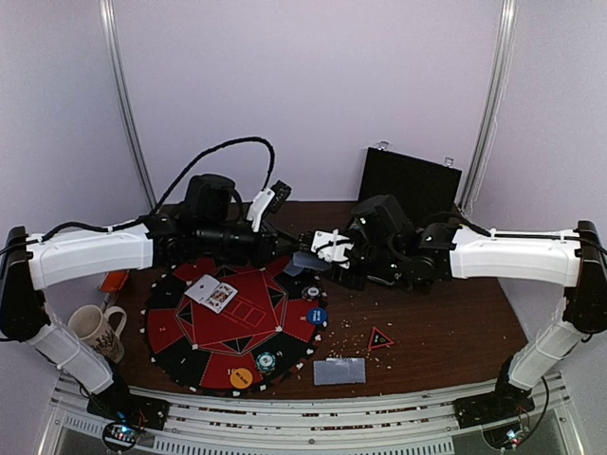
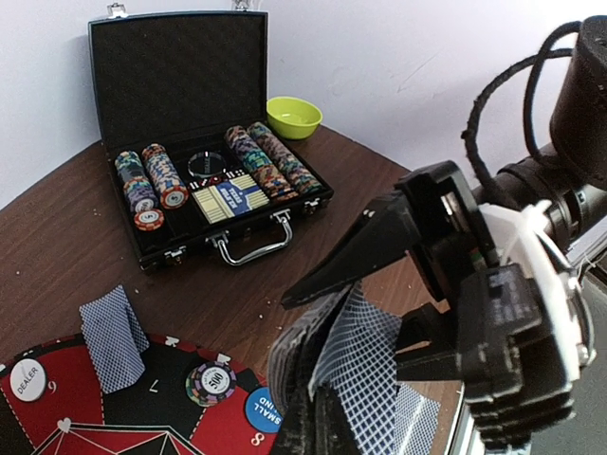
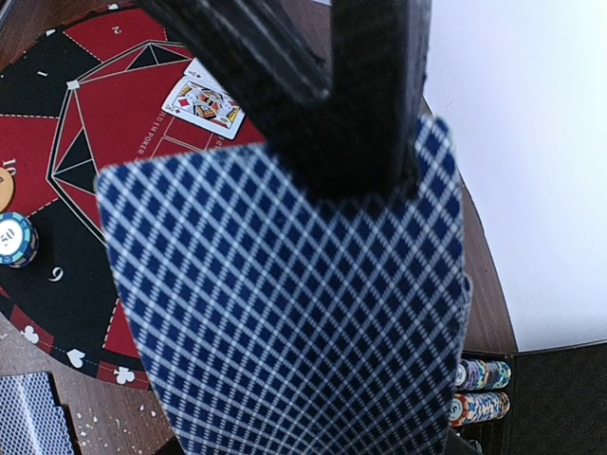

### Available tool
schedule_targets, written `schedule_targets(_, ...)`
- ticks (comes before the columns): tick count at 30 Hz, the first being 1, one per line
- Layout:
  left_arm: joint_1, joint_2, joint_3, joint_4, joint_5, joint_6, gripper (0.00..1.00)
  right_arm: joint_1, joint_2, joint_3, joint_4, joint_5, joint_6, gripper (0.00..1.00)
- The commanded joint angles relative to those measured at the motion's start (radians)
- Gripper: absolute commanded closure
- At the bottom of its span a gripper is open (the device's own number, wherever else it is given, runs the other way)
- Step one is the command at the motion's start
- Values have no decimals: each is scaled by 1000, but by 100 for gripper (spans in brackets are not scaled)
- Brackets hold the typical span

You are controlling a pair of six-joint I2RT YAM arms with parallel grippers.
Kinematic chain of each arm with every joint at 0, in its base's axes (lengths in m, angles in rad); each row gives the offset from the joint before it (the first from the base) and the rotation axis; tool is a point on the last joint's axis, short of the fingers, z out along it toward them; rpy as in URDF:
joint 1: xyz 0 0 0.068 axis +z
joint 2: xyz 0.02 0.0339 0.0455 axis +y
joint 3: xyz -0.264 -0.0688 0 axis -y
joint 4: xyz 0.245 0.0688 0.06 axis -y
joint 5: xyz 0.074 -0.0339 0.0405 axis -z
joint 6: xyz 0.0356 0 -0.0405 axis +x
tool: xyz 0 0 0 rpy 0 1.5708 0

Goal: Distribute texas hold em gaming equipment
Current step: Pick up the poker card from the face-down deck piles, then adjust the poker card in the community card area.

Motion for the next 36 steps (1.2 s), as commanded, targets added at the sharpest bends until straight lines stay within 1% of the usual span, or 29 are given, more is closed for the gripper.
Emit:
schedule_targets(1,10,-92,1,-42,27,90,100,-12,-37,-21,18,26,15,49)
schedule_targets(7,98,-201,-36,-79,107,177,100,-51,-65,-56,19,27,31,49)
schedule_targets(9,133,-244,-41,-113,90,248,100,-62,-76,-66,20,28,34,49)
schedule_targets(11,160,-298,-56,-149,2,350,100,-72,-88,-77,19,34,36,49)
schedule_targets(12,165,-321,-81,-161,-98,457,100,-79,-96,-85,19,37,38,49)
schedule_targets(13,165,-342,-108,-163,-165,536,100,-82,-103,-91,20,37,38,49)
schedule_targets(14,166,-359,-136,-148,-228,613,100,-86,-110,-98,22,37,39,49)
schedule_targets(16,167,-378,-203,-98,-305,768,100,-89,-122,-109,29,35,38,49)
schedule_targets(19,166,-355,-271,-68,-365,989,100,-90,-131,-111,26,33,39,49)
schedule_targets(21,165,-321,-313,-40,-413,1099,100,-91,-136,-112,25,32,38,49)
schedule_targets(25,166,-220,-366,50,-521,1256,100,-91,-144,-120,32,24,37,49)
schedule_targets(27,165,-188,-378,104,-537,1293,100,-91,-145,-120,34,21,37,49)
schedule_targets(32,166,-122,-395,208,-479,1372,100,-93,-142,-116,36,18,36,49)
schedule_targets(33,166,-99,-395,212,-481,1380,100,-92,-142,-115,35,17,36,49)
schedule_targets(36,166,-33,-400,153,-471,1388,100,-92,-145,-113,34,17,36,49)
